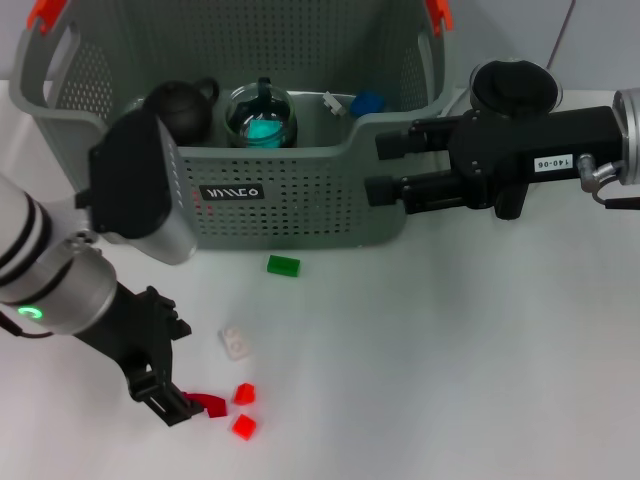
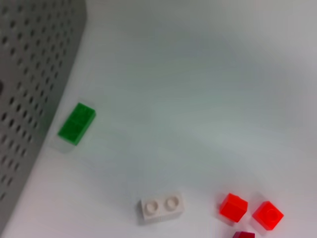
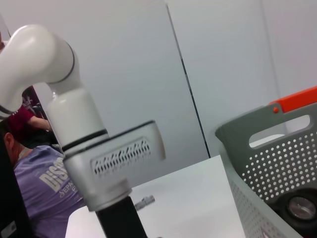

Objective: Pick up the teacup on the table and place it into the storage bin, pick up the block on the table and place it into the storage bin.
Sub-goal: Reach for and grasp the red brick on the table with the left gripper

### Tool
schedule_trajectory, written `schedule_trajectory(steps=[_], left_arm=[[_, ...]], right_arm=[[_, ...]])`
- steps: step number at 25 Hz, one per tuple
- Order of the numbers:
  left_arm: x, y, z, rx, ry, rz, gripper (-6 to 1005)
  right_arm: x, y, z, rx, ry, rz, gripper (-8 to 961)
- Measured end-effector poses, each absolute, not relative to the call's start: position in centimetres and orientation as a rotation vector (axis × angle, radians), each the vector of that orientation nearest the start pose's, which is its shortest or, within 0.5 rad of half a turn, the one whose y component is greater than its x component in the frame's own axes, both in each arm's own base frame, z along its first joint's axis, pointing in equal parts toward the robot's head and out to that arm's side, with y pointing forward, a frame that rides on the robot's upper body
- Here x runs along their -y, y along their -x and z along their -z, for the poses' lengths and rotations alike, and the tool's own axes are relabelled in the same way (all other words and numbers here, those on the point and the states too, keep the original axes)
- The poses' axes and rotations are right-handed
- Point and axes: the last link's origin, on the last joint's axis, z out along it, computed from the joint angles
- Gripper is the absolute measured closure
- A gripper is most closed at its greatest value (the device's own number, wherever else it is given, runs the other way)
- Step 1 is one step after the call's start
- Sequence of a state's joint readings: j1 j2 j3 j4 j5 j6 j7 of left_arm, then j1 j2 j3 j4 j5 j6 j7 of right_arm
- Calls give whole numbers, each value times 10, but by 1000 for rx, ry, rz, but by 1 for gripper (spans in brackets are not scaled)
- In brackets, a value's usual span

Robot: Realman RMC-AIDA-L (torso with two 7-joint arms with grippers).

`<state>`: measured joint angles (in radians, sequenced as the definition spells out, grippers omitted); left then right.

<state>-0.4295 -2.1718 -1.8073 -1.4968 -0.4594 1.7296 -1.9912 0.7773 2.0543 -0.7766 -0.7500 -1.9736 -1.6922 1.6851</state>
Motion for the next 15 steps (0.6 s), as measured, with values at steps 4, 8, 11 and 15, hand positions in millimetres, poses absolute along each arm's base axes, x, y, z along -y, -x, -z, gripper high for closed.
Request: schedule_trajectory(steps=[4, 8, 11, 15], left_arm=[[-300, 209, 12, 348, 2913, -713, 61], [-298, 210, 18, 330, 2923, -732, 65], [-297, 211, 22, 327, 2927, -733, 74], [-296, 215, 27, 342, 2945, -745, 87]], right_arm=[[-374, -155, -13, -536, 2979, -764, 176], [-374, -155, -13, -538, 2977, -766, 176], [-374, -154, -14, -538, 2975, -773, 176], [-375, -153, -14, -535, 2976, -775, 176]])
